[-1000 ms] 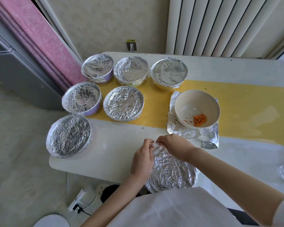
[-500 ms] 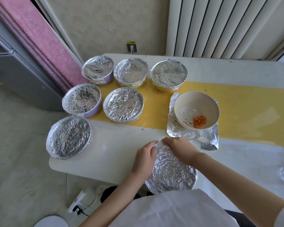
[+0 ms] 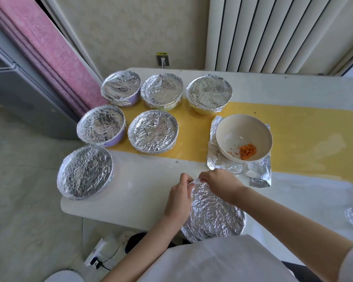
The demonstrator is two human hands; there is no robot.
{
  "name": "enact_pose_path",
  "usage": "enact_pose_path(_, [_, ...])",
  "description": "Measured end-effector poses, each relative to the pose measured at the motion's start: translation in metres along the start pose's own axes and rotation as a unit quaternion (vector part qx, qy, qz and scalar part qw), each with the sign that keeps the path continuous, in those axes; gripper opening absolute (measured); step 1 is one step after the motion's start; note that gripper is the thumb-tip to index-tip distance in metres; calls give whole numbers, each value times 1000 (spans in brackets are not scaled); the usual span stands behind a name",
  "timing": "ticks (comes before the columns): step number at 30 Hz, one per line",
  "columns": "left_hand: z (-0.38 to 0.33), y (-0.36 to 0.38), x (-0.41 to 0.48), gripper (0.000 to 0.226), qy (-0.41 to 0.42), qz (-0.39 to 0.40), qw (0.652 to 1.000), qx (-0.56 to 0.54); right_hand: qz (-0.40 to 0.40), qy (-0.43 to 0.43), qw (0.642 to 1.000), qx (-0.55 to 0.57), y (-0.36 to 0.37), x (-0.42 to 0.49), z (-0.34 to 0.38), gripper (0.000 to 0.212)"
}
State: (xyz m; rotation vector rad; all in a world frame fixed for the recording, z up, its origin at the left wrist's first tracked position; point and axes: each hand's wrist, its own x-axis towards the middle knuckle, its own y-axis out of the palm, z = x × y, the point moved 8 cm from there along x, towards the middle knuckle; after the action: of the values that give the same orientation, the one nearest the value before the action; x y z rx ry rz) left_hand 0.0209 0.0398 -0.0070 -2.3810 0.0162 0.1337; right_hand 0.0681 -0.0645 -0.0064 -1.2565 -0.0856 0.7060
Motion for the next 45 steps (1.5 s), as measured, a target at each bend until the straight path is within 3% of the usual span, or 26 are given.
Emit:
enact_pose_path(7, [7, -8, -10, 11, -11, -40, 999, 13, 10, 0, 1000, 29, 6, 3, -1, 39])
enact_pose_path(14, [2, -4, -9, 11, 3, -37, 999, 29, -4, -29, 999, 19, 6, 3, 4, 54])
enact_pose_path(21, [-1, -2, -5, 12, 17, -24, 999, 25, 11, -38, 999, 20, 3, -2, 9, 46])
enact_pose_path(24, [-5, 2, -2, 13, 26, -1, 999, 22, 2, -13, 1000, 16, 3, -3, 2, 50])
enact_pose_path(32, [-17, 7, 6, 22, 51, 40, 997, 36, -73, 80, 989, 102, 1, -31, -26, 30])
enact_pose_path(40, [-33, 22, 21, 27, 90, 92, 991, 24, -87, 157, 974, 136, 4, -53, -44, 20])
enact_pose_path(45, [-37, 23, 21, 24, 113, 103, 988, 23, -72, 192, 971, 121, 2, -53, -38, 27])
